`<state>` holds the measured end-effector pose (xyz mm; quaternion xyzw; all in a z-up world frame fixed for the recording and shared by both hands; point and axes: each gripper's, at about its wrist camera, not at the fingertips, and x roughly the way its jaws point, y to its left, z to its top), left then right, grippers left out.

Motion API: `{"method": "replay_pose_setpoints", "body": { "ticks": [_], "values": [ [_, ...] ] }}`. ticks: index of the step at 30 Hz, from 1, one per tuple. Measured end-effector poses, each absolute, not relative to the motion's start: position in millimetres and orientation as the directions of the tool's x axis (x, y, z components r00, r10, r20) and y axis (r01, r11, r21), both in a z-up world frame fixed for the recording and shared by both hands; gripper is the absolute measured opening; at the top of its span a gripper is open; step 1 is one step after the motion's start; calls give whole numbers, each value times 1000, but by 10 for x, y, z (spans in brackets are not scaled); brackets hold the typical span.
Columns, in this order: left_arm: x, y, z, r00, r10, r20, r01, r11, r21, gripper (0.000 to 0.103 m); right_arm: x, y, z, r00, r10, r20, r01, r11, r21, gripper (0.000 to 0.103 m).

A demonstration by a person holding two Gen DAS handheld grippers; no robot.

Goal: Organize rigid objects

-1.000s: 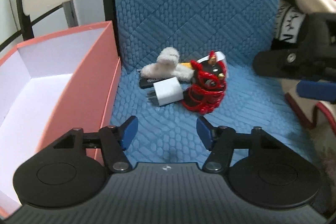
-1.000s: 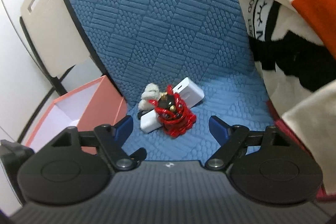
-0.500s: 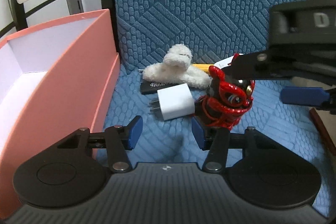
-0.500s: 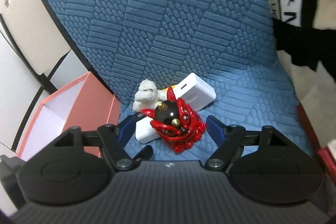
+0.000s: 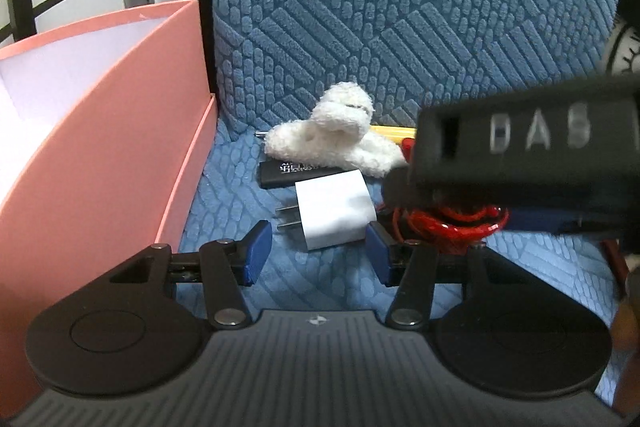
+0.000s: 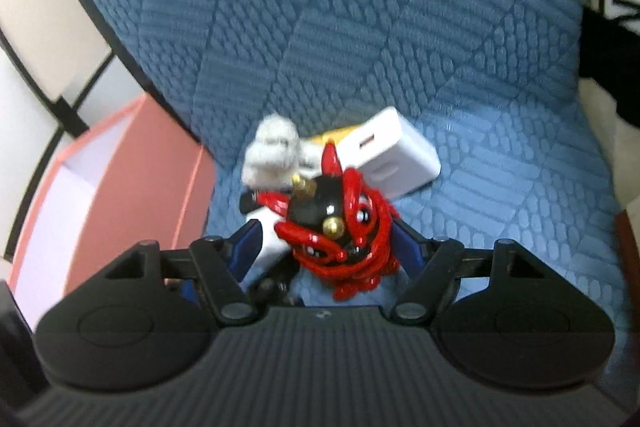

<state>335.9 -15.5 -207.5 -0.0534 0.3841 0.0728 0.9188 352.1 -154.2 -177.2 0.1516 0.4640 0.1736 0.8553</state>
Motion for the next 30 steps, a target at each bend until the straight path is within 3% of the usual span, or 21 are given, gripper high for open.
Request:
{"method": "replay_pose_setpoints", "body": {
  "ticks": [10,18,20,30],
  "values": [
    [3395,-237,-2062,707,97,-701,-167,985,-32,58,3454,-1677,-1708,542,401,-738,-123,907,403,63],
    [3356,-357,-2101,721,119,-683,-118,992,48,58,3213,-1887,-1657,576,334,-746,-94,934,345,63],
    [3368,-396,-2086,721,115,-683,-93,993,70,54,3181,-1967,-1655,582,321,-747,-67,935,349,63],
    [3297,-278,-2038,712,67,-699,-96,995,-1,51,3025,-2140,-1664,581,294,-759,-9,935,355,63]
  ]
}}
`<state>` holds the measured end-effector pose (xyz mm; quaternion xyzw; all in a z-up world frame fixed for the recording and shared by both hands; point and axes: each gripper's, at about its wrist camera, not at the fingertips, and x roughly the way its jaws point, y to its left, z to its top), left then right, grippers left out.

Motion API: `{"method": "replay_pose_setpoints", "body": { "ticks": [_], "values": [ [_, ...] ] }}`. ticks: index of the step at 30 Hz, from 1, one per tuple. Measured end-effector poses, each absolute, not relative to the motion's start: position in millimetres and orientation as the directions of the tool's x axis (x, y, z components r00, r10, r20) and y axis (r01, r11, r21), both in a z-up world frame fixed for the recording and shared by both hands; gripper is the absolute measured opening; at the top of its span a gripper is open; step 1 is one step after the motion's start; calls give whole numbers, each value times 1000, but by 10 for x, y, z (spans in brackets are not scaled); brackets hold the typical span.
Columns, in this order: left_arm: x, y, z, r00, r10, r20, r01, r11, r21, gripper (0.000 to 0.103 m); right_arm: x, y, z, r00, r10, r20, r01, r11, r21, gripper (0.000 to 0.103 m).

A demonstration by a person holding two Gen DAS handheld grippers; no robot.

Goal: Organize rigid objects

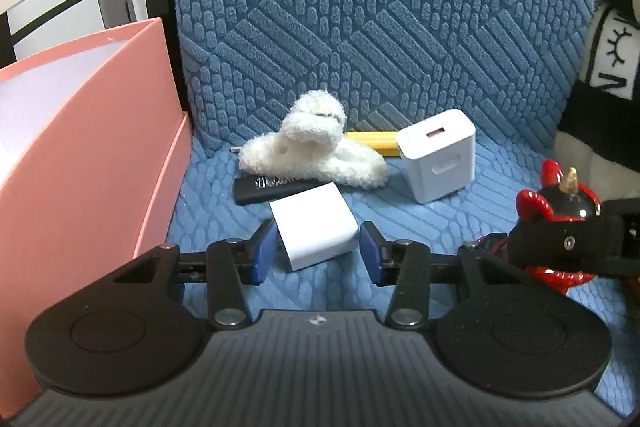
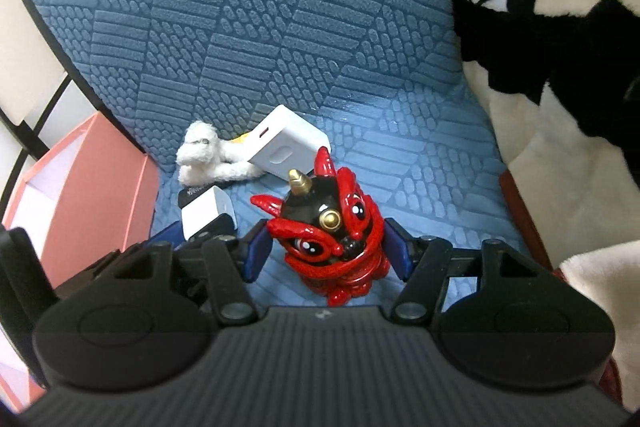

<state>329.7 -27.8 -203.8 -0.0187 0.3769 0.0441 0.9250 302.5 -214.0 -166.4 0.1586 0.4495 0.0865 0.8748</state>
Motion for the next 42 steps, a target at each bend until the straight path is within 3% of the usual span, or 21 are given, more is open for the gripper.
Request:
{"method": "replay_pose_setpoints", "body": {
  "ticks": [26,42],
  "values": [
    [2254,-293,-1824,657,-68,-751,5,996,-85,48,2201,-2147,-1436,638,236,-733,71,930,361,63],
    [1743,-244,-1734,616,-94,-782,-9,992,-126,48,1906,-2132,-1479,597,192,-779,131,934,331,64]
  ]
}}
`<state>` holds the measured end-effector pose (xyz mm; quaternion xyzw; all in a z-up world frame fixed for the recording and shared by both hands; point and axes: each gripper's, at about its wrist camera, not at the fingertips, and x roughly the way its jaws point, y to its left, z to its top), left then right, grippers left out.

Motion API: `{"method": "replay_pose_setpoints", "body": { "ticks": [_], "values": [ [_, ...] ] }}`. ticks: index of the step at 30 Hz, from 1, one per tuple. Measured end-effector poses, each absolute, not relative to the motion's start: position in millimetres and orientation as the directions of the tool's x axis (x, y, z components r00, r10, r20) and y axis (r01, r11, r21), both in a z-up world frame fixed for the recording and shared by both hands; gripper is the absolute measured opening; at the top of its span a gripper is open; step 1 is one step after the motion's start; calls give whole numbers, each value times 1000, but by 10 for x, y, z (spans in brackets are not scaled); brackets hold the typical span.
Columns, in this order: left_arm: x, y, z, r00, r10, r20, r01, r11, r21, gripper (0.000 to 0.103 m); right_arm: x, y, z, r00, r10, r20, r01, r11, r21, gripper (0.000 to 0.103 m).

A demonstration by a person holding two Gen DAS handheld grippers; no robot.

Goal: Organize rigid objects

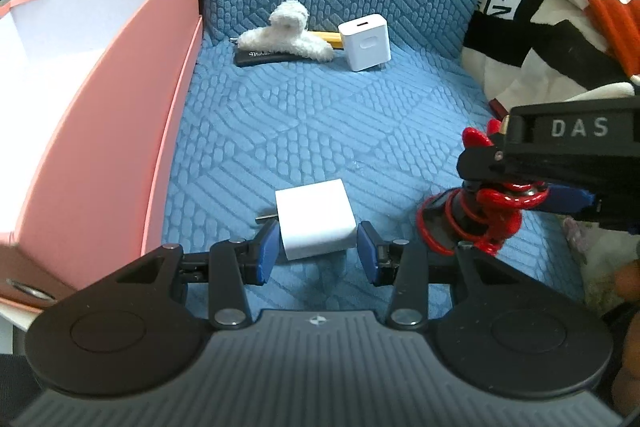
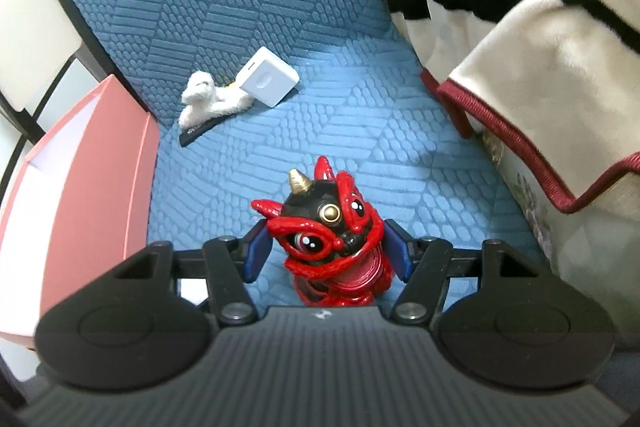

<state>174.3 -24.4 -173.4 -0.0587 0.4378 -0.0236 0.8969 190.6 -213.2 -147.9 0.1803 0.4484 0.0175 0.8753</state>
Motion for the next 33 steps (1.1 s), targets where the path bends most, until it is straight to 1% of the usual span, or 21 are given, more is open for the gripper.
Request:
{"method": "replay_pose_setpoints", "body": {
  "ticks": [4,7,13,16,17,21,25,33],
  "values": [
    [1737,-243,-1732,619,-90,-780,-18,991,-129,48,1964,-2158,-1525,580,217,-786,140,923,358,66],
    [1744,-241,-1726,619,-89,-780,-27,991,-134,48,1996,-2185,-1530,577,218,-787,147,920,363,70],
    [1784,-251,-1705,617,-82,-783,-38,990,-134,48,2068,-2152,-1615,558,228,-798,124,928,352,70],
    [1821,-281,-1692,622,-70,-780,-22,994,-107,48,2095,-2188,-1681,560,258,-787,114,917,382,67],
    [1831,-280,-1693,624,-69,-779,-25,994,-108,48,2099,-2190,-1667,566,257,-783,109,919,379,63],
    [1851,-269,-1695,625,-70,-777,-25,994,-109,48,2079,-2158,-1688,586,241,-774,73,935,347,61],
    [1863,-235,-1689,625,-79,-776,-33,991,-127,48,2058,-2151,-1699,600,235,-765,58,941,334,61],
    [1903,-232,-1673,628,-73,-775,-57,989,-140,48,2073,-2231,-1652,603,258,-755,57,930,364,61]
  ]
}}
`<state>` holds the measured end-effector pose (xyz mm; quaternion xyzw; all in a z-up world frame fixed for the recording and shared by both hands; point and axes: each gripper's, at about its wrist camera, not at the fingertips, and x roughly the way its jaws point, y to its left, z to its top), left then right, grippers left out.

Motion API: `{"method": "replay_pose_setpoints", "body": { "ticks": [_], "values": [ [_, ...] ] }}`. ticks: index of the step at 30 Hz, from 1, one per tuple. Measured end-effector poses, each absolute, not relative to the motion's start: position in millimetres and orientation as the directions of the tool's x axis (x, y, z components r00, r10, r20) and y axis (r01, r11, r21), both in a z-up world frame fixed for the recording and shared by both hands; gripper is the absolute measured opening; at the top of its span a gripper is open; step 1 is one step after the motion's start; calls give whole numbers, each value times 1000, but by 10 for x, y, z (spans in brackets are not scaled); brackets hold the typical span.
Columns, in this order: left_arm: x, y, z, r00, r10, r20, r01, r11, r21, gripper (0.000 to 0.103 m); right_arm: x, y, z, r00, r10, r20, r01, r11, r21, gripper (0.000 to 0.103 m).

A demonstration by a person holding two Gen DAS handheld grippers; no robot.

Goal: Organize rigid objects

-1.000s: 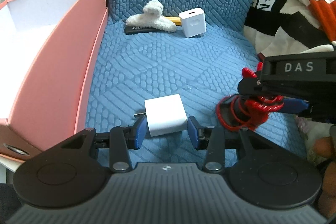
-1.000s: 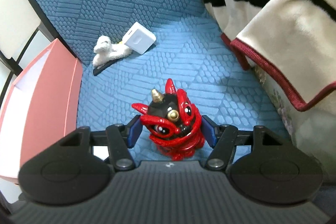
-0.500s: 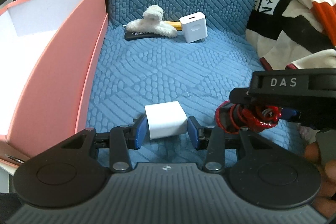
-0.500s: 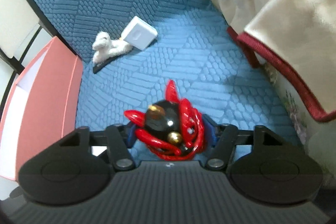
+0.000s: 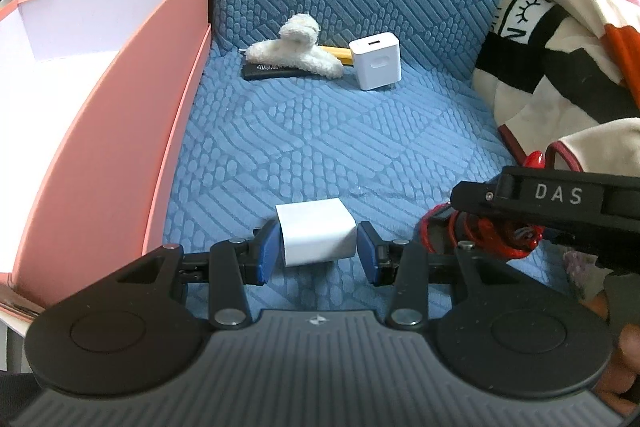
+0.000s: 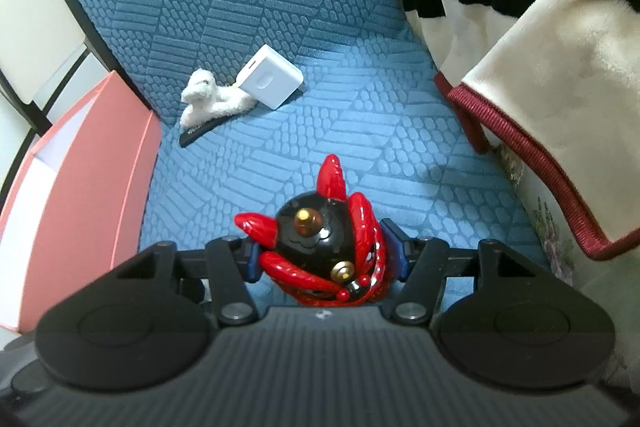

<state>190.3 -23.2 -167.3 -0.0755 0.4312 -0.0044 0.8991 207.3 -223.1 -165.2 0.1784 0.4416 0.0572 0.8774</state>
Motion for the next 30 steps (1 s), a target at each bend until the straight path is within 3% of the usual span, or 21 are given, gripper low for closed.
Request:
{"method": "replay_pose_setpoints", "body": {
  "ticks": [24,27,30],
  "values": [
    [2079,-244,-1619,614,-47,-788,-133,978,-162,47,2094,-2312,-1634,600,257,-758,65,928,366,61],
    [2019,-267,-1569,617,-53,-785,-109,982,-152,34,2067,-2285,-1586,603,238,-761,55,939,338,61],
    [1944,-265,-1494,620,-72,-781,-84,984,-157,34,2021,-2272,-1529,602,230,-764,45,946,320,61]
  ]
}}
